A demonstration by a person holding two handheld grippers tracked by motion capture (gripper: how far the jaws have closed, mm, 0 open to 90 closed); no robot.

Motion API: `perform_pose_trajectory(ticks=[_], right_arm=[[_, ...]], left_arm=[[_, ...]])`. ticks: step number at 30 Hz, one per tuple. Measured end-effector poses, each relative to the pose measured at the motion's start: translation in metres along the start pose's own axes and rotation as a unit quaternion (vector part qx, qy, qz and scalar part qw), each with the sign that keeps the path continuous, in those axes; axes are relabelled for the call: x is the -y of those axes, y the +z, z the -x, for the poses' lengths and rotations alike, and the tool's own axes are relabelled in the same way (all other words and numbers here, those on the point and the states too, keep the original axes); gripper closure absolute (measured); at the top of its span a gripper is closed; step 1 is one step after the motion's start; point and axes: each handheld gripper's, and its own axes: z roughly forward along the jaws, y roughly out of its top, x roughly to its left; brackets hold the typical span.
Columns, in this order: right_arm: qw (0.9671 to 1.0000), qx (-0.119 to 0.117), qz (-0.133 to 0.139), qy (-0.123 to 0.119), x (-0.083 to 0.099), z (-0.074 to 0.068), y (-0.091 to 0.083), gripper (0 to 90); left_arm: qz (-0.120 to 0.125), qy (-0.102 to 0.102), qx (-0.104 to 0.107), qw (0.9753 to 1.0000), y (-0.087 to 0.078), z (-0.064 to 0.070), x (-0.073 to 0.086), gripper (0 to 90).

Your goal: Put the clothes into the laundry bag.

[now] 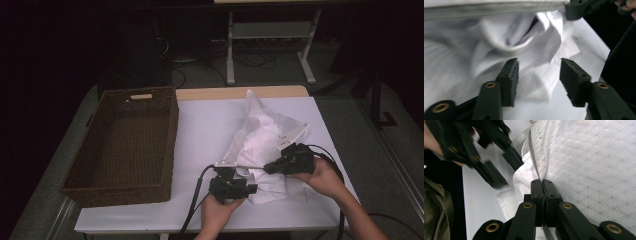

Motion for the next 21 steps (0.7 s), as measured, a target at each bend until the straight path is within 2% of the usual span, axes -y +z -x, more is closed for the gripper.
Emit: perform_pose_trajectory(ticks=[2,4,6,7,10,14,16,17,18,21], right_arm=[[1.0,0.001,-0.001,0.001,0.0,0.0,0.0,87.9],[1.0,0.001,-0.001,-0.001,-0.001,0.001,0.002,87.8],[1.0,0.001,-0.003,0.0,-0.003,0.0,0.004,87.8],[1.0,0.001,-0.004,-0.002,-0.003,-0.001,0.005,87.8],[1.0,0.0,-0.005,-0.004,-0.003,-0.001,0.006,87.8],[1.0,-0.002,-0.003,-0.003,-0.003,-0.001,0.004,87.8],[1.0,-0.003,0.0,-0.003,-0.002,-0.001,0.002,87.9],[1.0,-0.003,0.001,-0.004,-0.002,-0.001,0.002,87.9],[1.0,-0.003,0.001,-0.005,-0.002,-0.001,0.001,87.9],[0.9999,-0.002,0.009,-0.003,-0.001,-0.002,-0.002,87.9]], left_arm=[[-0.006,0.0,-0.015,0.9999,-0.007,-0.004,0.002,43.5],[-0.013,-0.009,-0.021,0.9996,-0.007,-0.011,0.002,39.0],[-0.027,-0.028,-0.011,0.9992,0.0,-0.016,0.0,33.9],[-0.028,-0.03,-0.007,0.9991,0.004,-0.017,-0.002,33.4],[-0.033,-0.031,0.009,0.9989,0.021,-0.012,-0.01,33.5],[-0.036,-0.023,0.025,0.9988,0.042,0.002,-0.02,31.7],[-0.036,-0.014,0.021,0.999,0.05,0.007,-0.022,32.3],[-0.03,-0.019,0.02,0.9992,0.052,0.007,-0.023,34.1],[-0.019,-0.023,0.023,0.9993,0.053,0.006,-0.024,41.2],[0.006,-0.035,0.031,0.9989,0.055,0.0,-0.026,68.4]])
